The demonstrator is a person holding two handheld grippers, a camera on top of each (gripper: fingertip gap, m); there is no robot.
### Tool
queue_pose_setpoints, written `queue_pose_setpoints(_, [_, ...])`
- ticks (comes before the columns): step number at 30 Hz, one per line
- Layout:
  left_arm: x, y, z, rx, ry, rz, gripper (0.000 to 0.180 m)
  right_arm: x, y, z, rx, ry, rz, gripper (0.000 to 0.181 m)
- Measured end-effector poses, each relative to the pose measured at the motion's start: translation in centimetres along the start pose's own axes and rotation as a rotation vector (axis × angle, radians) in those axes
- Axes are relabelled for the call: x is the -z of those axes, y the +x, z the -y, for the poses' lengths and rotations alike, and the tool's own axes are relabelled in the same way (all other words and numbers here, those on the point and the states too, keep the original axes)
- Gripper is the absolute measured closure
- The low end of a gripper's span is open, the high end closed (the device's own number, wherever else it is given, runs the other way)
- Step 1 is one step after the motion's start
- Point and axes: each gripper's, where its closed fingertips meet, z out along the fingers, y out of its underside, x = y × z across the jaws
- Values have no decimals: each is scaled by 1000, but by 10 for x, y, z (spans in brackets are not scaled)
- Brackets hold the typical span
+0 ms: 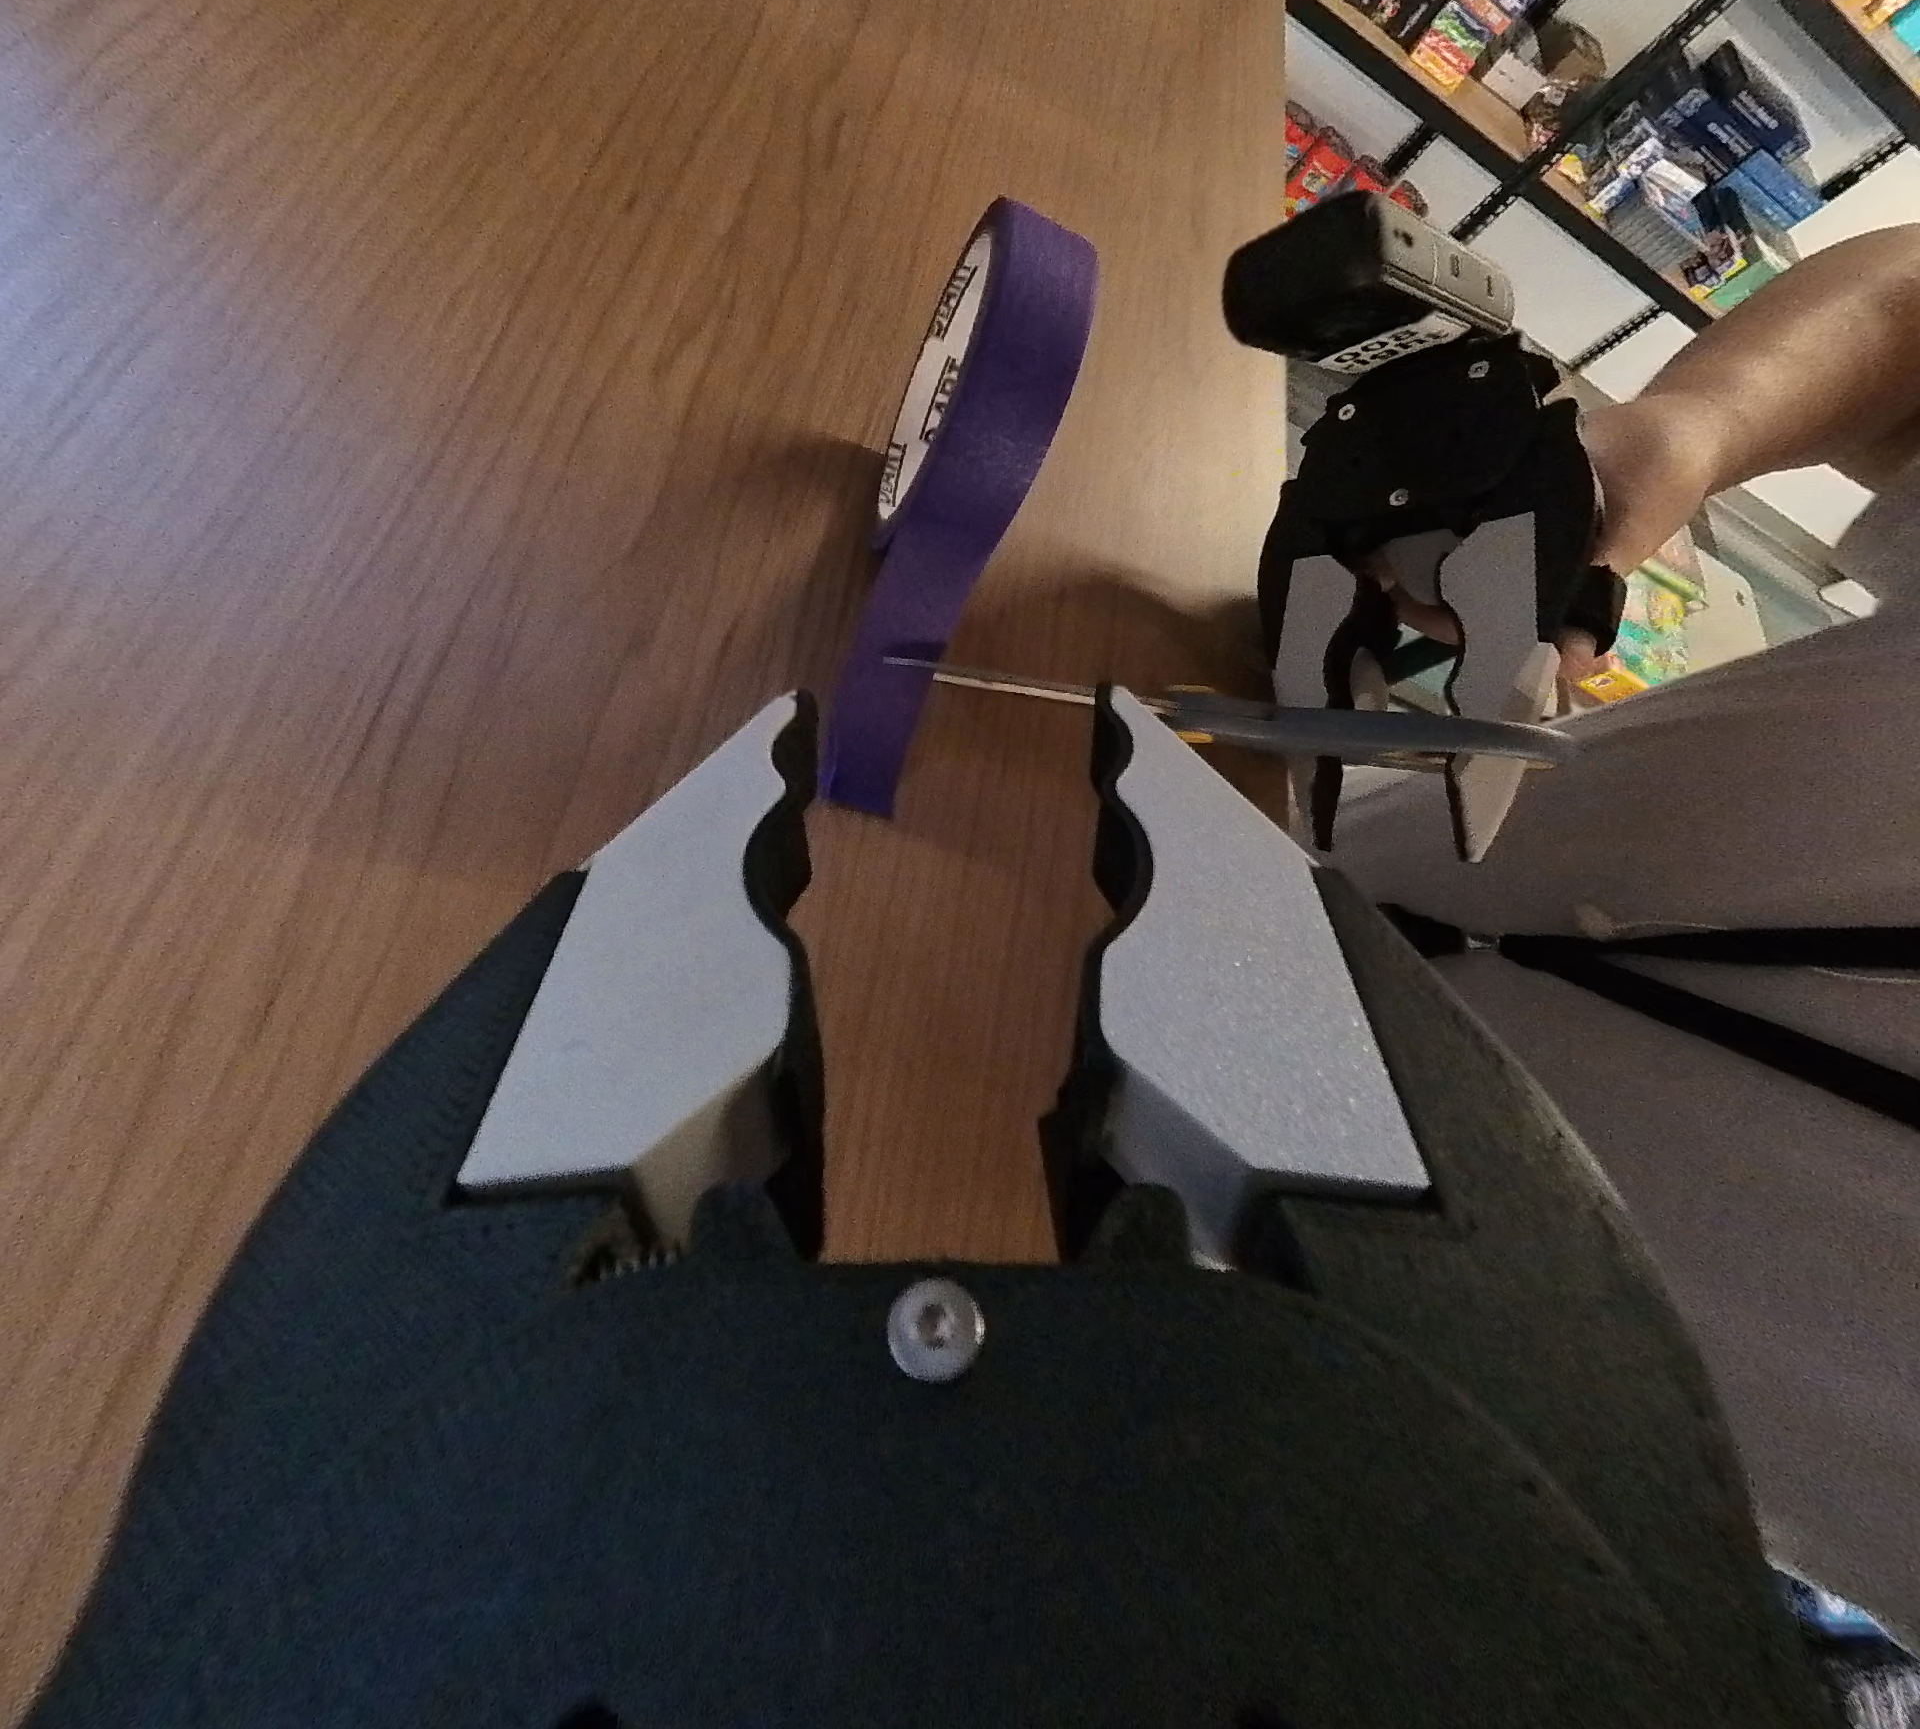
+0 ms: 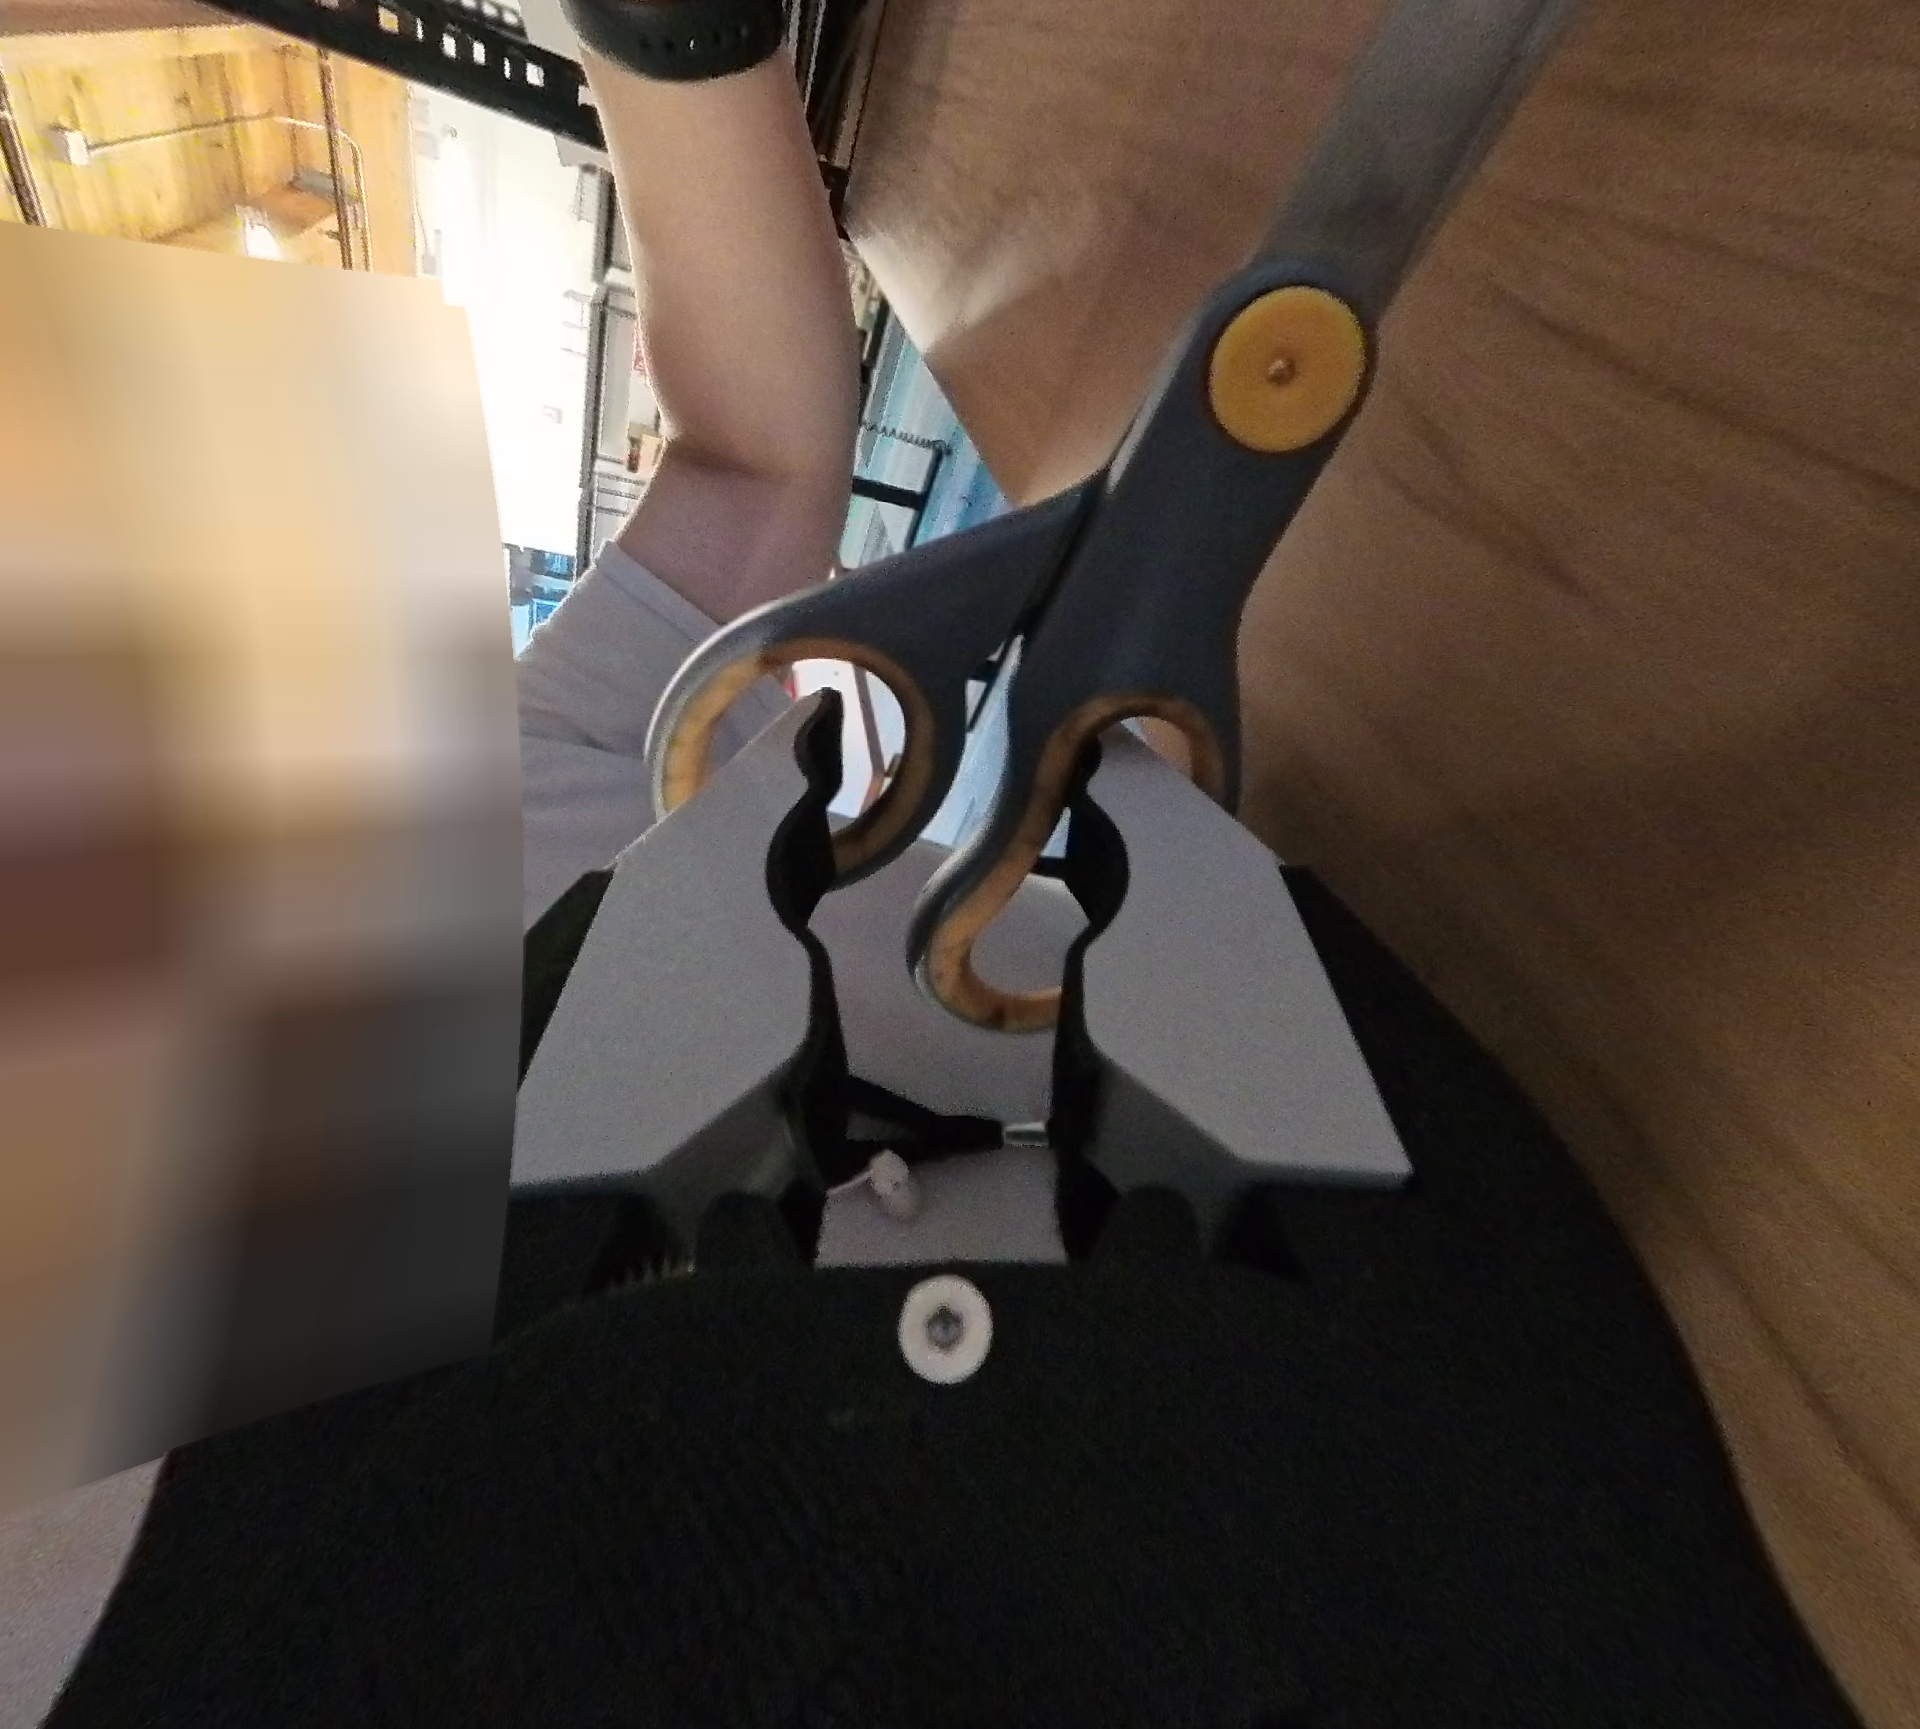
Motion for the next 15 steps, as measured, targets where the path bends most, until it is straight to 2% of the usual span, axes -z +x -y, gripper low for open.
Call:
queue_pose_setpoints(12, [-5, -8, -23, 20, -36, 8, 131, -6, 8, 8, 3, 23, -75, 141])
queue_pose_setpoints(15, [-11, -15, -32, -2, -77, 56, 132, -4, 9, 6, 5, 32, -76, 147])
